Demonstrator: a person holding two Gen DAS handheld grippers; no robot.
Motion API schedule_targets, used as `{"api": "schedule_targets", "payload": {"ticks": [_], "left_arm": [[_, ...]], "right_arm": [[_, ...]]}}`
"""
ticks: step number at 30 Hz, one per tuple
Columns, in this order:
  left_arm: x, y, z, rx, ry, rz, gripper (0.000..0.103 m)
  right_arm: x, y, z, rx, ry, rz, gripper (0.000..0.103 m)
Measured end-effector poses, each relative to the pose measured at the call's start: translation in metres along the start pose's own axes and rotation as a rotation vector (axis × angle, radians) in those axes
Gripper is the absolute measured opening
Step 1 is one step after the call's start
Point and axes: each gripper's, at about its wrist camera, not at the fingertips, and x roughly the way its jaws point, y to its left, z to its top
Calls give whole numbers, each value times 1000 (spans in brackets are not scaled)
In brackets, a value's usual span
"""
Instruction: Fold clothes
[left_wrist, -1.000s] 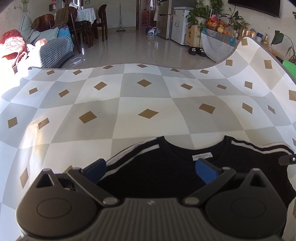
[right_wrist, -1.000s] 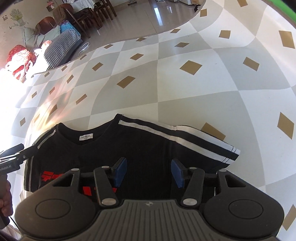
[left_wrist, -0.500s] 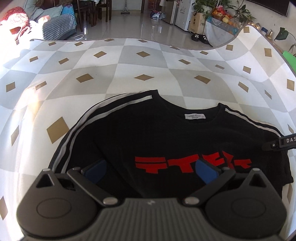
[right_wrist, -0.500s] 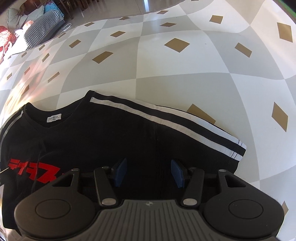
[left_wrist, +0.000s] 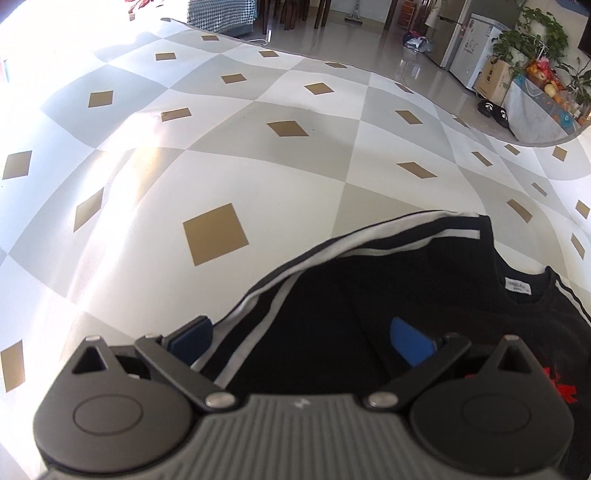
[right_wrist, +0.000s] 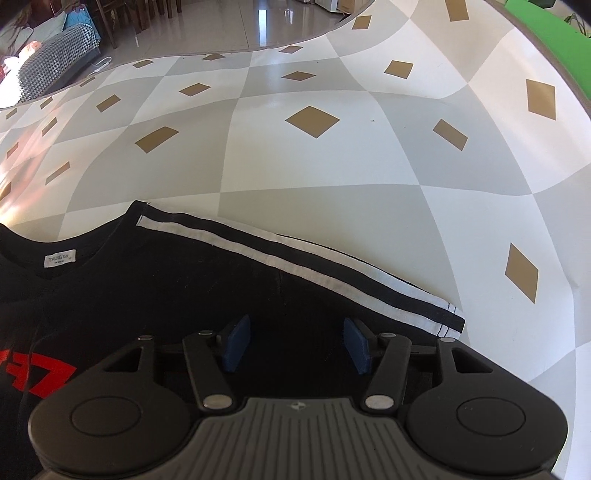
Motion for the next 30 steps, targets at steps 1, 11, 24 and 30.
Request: {"api": "schedule_targets", "payload": {"ticks": [1, 11, 24, 30], "left_arm": [[3, 2, 2, 1, -5, 23, 103], [-5, -1, 16, 28, -37, 21, 103], [-50, -18, -2, 159, -36, -44, 103], [-65, -9, -4, 179, 16, -44, 103]], "right_arm": [[0, 0, 1, -3, -3, -6, 55], [-15, 15, 6, -61, -36, 1, 55], [-87, 106, -32, -289, -167, 377, 55], [-103, 148, -66, -407, -179, 517, 55]]}}
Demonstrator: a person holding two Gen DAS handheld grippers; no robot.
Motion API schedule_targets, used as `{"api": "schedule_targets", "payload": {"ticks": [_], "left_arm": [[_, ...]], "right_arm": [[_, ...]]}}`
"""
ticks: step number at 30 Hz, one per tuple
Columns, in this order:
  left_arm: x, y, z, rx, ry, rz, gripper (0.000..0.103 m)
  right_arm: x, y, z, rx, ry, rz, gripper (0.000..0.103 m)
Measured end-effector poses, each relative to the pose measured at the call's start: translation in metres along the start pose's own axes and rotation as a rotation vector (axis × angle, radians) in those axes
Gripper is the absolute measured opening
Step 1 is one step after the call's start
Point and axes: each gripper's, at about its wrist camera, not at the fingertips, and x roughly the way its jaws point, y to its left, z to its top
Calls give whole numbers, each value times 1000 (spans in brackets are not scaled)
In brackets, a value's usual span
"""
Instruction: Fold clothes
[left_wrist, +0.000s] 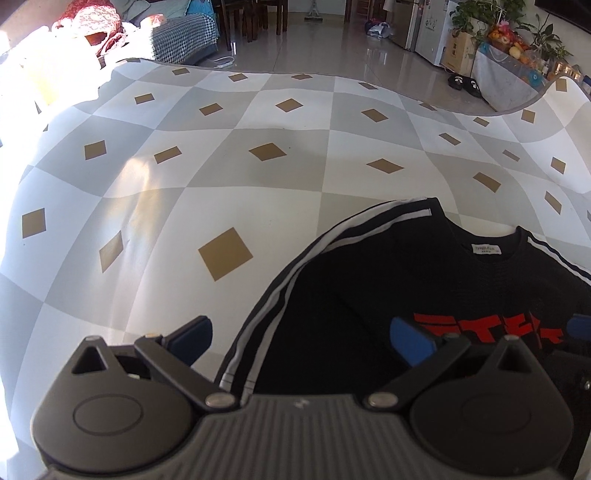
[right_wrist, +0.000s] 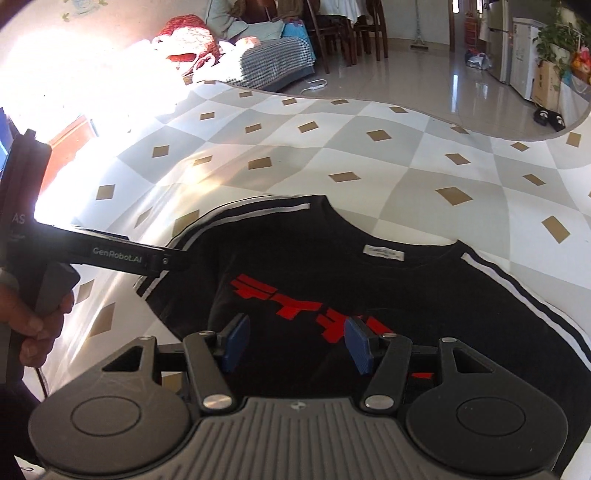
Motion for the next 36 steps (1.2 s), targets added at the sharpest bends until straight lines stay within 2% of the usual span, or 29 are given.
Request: {"api": "schedule_targets", "payload": {"ticks": [4, 8, 10, 13, 14, 16, 19, 23, 26, 29, 32, 34, 36], "left_arm": [[-11, 4, -3, 45, 38, -46, 102], [-25, 6, 0, 116, 18, -56, 95], [-27, 9, 1, 128, 1, -54, 94], [-20, 19, 1, 104, -9, -56, 87], [-15, 24, 1, 80, 1, -56, 84], [-6, 33, 0, 34, 28, -59, 72], [7, 42, -1, 3, 54, -62, 66], [12, 45, -3, 8, 53, -54, 65], [16, 46, -2, -9, 70, -61, 65], [17, 45, 0, -20, 67, -75, 67], [12, 46, 6, -38, 45, -76, 72], [8, 48, 12, -59, 23, -75, 82], [3, 53, 18, -84, -1, -74, 83]], "right_arm": [[3, 33, -8, -70, -9, 81, 54], [5, 63, -9, -142, -59, 170, 54], [20, 73, -8, -175, -42, 177, 54], [43, 89, -6, -223, -15, 186, 54], [50, 91, -5, -238, -7, 167, 54], [64, 94, -4, -258, 12, 139, 54], [84, 95, -4, -260, 54, 133, 54], [98, 103, -6, -305, 77, 119, 54], [109, 112, -11, -373, 92, 60, 54], [117, 113, -13, -391, 79, 42, 53], [121, 110, -9, -357, 73, 35, 35], [119, 112, -7, -356, 69, 15, 18], [121, 110, -2, -333, 72, 10, 11]]}}
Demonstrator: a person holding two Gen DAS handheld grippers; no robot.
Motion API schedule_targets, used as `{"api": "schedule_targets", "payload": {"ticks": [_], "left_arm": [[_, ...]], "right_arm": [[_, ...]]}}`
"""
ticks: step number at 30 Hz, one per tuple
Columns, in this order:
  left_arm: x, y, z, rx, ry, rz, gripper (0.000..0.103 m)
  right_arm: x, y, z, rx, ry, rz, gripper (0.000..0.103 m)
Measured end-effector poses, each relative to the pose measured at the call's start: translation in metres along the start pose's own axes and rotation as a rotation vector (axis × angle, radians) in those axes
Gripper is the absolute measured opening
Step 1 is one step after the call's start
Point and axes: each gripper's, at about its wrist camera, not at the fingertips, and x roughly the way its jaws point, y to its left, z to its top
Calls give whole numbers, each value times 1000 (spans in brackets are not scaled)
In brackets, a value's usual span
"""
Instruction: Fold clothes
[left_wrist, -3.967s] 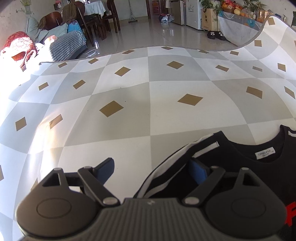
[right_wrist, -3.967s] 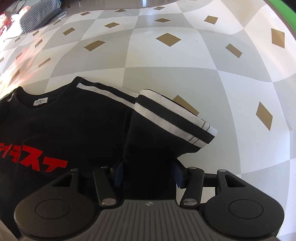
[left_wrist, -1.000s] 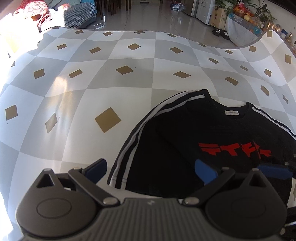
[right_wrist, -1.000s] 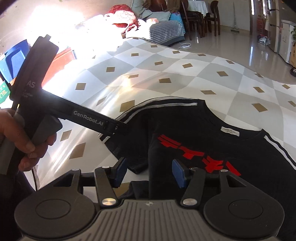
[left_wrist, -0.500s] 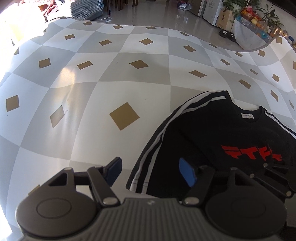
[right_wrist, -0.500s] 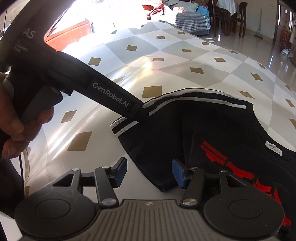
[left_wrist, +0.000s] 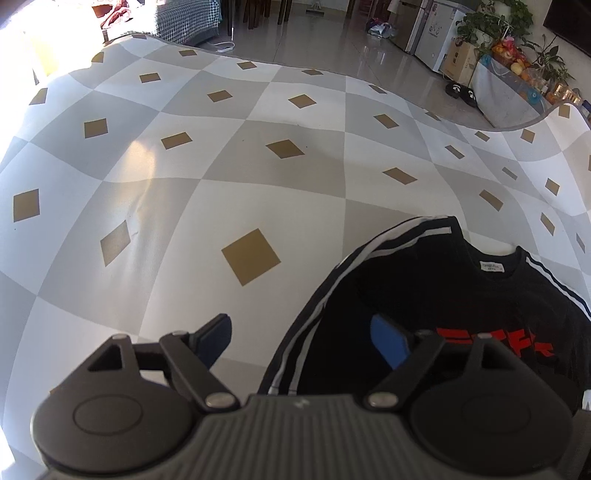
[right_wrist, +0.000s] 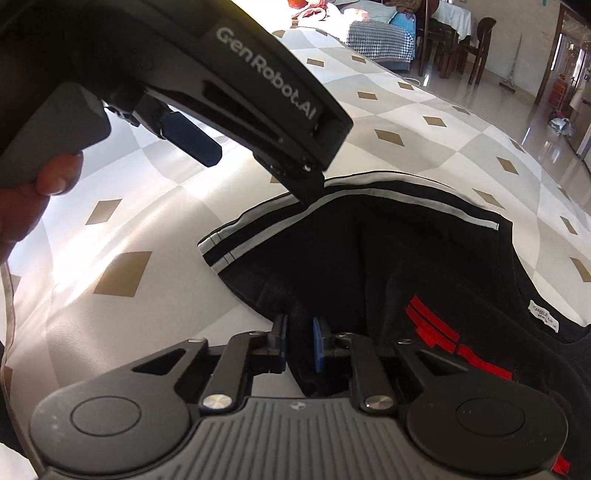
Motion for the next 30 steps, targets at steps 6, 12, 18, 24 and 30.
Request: {"api": "schedule_targets", "payload": {"ticks": [6, 12, 18, 24, 30], "left_arm": [[-17, 11, 17, -23, -92, 50, 84], [-44, 37, 32, -146, -185, 54, 93], [-57, 53, 37, -209, -238, 95, 96], [-60, 58, 37, -231, -246, 102, 96], [-58, 54, 38, -221, -256, 160, 103]], "right_arm": [[-14, -18, 17, 149, -46, 64, 9], [-39, -53, 34, 421, -167, 220, 9], [-58, -79, 46, 673, -319, 428, 9], [-83, -85, 62, 737, -433, 520, 10], [-54, -71, 58, 680, -242, 485, 27]]}}
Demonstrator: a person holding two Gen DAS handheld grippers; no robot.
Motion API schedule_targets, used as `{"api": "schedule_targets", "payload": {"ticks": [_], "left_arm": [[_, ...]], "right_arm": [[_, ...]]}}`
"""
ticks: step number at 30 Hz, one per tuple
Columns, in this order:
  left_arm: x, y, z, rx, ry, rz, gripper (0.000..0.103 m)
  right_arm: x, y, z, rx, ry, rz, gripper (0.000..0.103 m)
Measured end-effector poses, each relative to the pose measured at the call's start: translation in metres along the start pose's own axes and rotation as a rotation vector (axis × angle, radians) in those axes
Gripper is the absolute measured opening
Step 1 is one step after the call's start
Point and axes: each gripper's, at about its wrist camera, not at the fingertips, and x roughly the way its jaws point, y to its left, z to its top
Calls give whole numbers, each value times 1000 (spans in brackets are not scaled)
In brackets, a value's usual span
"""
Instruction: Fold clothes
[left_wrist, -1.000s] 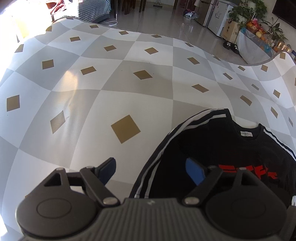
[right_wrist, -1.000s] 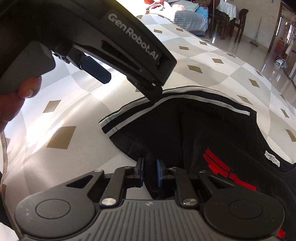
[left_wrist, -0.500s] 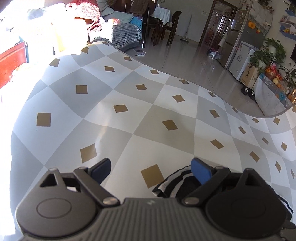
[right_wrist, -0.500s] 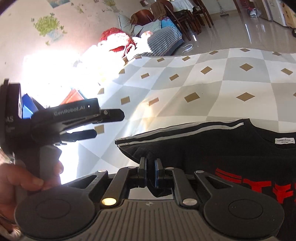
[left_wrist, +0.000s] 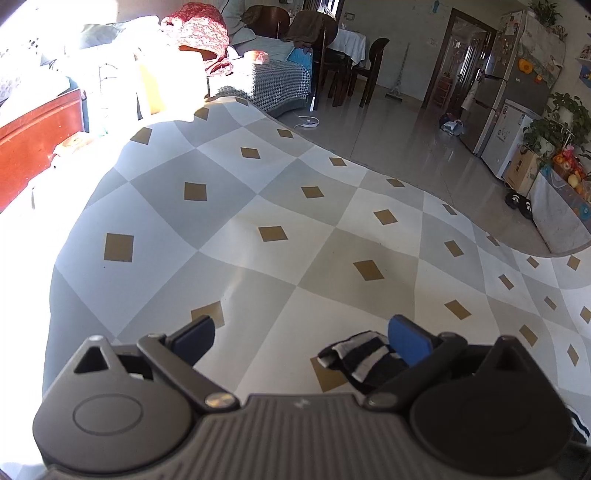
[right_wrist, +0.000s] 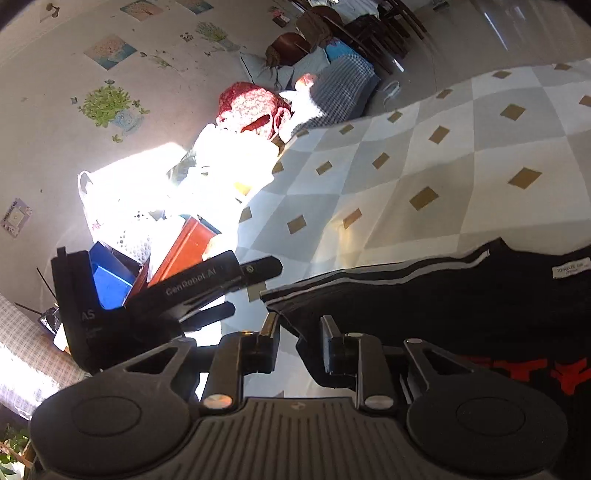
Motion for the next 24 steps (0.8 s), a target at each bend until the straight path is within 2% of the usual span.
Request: {"api": "schedule_targets", "payload": {"ticks": [1, 7, 11, 13, 16, 24], "left_arm": [[0, 0, 0, 0, -3, 7, 103], [0, -5, -4, 24, 5, -21, 103], [12, -22, -21, 75, 96, -105, 103], [20, -29, -32, 88, 151, -147, 103], [34, -38, -49, 105, 215, -180, 103], [58, -49, -77, 144, 313, -230, 103]], "right_arm": [[9, -5, -4, 19, 56, -21, 28], [-5, -16, 0, -41, -14, -201, 33], [-15, -28, -2, -67, -16, -317, 39], [-21, -44, -2, -32, -12, -367, 39], [-31, -66, 1, 32, -9, -452, 39], [-51, -110, 12, 50, -11, -626, 40]]}}
